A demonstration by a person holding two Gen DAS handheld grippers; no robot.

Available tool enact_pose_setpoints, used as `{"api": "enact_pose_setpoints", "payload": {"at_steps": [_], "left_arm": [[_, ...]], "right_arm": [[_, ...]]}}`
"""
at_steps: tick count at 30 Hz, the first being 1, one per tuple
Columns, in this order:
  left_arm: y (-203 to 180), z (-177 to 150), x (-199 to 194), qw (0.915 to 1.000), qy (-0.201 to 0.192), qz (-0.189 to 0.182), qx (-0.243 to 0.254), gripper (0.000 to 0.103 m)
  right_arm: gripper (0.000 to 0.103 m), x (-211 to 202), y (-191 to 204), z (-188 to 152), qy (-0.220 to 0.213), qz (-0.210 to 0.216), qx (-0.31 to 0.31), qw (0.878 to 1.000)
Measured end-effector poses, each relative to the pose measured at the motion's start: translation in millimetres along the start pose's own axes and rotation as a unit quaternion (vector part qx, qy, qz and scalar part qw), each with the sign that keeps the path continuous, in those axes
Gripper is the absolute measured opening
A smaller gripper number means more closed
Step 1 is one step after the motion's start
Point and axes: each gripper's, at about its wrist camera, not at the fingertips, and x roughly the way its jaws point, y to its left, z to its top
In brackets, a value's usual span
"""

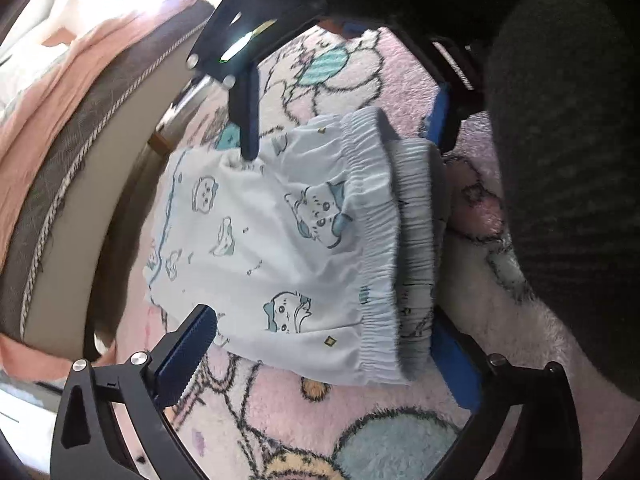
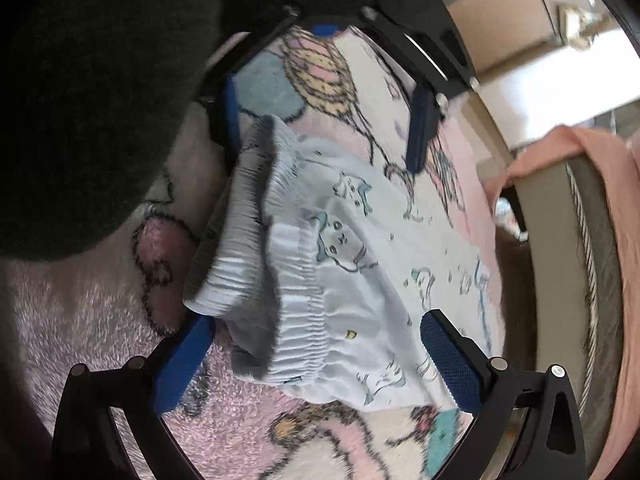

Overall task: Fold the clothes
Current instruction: 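Grasp the elastic waistband with the left gripper while the right gripper grasps it too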

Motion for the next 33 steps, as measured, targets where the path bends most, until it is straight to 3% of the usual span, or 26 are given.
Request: {"api": "enact_pose_setpoints", "payload": {"at_steps": [12, 14, 19, 22, 23, 25, 26, 27, 33], "left_arm": [[0.2, 1.4, -1.2, 0.9997, 0.020, -0.011, -0.004, 0.099], [-1.6, 0.7, -3.0, 0.9996, 0.020, -0.019, -0.004, 0.091], [-6.5, -2.0, -8.0, 0.9985, 0.021, -0.046, -0.022, 0.058], [-8.4, -2.2, -9.3, 0.9970, 0.023, -0.065, -0.036, 0.044], [-7.4, -1.9, -7.3, 0.9968, 0.023, -0.067, -0.037, 0.044], [-6.1, -1.2, -4.8, 0.9961, 0.024, -0.076, -0.038, 0.040], [-5.7, -0.9, -4.2, 0.9957, 0.025, -0.080, -0.039, 0.040], [-5.6, -0.5, -4.1, 0.9954, 0.025, -0.084, -0.039, 0.039], [-1.9, 0.3, -2.2, 0.9923, 0.027, -0.109, -0.052, 0.029]], "right_arm": [[0.102, -1.9, 0.3, -3.6, -0.009, 0.001, 0.002, 1.000], [0.102, -4.3, 2.6, -3.0, -0.010, -0.002, -0.006, 1.000], [0.100, -7.6, 7.2, -1.0, -0.012, -0.005, -0.029, 0.999], [0.096, -7.4, 6.9, -1.6, -0.010, 0.002, -0.030, 0.999], [0.094, -8.0, 7.5, -1.8, -0.010, 0.006, -0.031, 0.999], [0.083, -8.5, 7.6, -1.7, -0.009, 0.017, -0.033, 0.999], [0.053, -7.9, 6.7, -1.2, -0.009, 0.024, -0.034, 0.999], [0.017, -5.7, 6.5, -0.3, -0.002, 0.025, -0.033, 0.999], [0.017, -4.1, 5.6, -2.8, 0.002, 0.041, -0.008, 0.999]]}}
